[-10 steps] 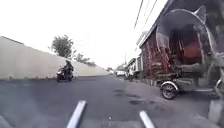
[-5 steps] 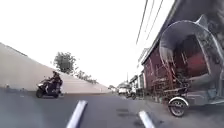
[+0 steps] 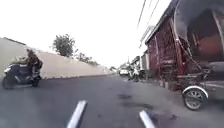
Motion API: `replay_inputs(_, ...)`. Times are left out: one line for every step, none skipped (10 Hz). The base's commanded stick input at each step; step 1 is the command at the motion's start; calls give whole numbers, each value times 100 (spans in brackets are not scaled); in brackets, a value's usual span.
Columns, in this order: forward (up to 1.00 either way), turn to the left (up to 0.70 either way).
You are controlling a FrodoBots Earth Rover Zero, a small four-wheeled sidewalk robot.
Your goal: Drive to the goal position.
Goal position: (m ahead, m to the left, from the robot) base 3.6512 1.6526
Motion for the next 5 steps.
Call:
replay_inputs(100,0)
replay_inputs(100,0)
replay_inputs(100,0)
replay_inputs(100,0)
replay_inputs(100,0)
